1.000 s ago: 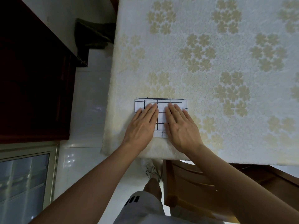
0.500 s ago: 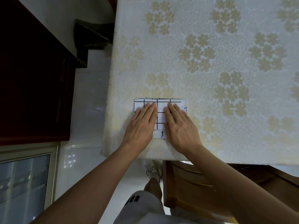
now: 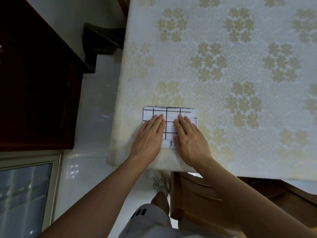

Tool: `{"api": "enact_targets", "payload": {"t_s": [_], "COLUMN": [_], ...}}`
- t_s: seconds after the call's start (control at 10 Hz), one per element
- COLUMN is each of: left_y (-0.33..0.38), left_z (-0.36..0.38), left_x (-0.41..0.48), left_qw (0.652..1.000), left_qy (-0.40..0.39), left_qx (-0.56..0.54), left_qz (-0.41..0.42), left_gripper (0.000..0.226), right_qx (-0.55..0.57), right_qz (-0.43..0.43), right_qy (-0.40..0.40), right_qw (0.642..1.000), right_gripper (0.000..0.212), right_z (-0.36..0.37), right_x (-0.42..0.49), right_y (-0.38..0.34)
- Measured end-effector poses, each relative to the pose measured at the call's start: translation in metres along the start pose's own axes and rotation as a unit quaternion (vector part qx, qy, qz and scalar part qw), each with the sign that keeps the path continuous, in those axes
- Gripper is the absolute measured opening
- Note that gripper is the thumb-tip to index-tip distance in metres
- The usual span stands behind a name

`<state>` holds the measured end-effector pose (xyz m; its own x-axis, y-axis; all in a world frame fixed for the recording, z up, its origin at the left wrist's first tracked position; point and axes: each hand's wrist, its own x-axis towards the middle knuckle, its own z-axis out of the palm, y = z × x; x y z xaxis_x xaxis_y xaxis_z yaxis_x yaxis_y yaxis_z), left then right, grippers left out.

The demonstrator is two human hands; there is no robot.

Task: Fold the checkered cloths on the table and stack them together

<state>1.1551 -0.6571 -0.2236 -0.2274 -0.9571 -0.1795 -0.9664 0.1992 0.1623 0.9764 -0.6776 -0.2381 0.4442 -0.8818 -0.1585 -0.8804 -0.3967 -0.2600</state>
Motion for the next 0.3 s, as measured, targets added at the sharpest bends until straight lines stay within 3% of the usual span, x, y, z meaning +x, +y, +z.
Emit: {"api": "enact_targets", "payload": {"t_s": [0.3], "left_y": [0.005], "left_z": [-0.053], "left_x": [0.016], "left_qw": [0.993], "left_qy": [0.117], "left_qx": [0.020], "left_qz": [-0.022], "left_gripper": [0.055], "right_qx": [-0.017], "right_qz": [0.010], "right_qy": [0.023], "right_qw": [1.000], "right_gripper": [0.058], "right_z": [-0.069], "right_x": [0.018], "right_y": [0.004]}}
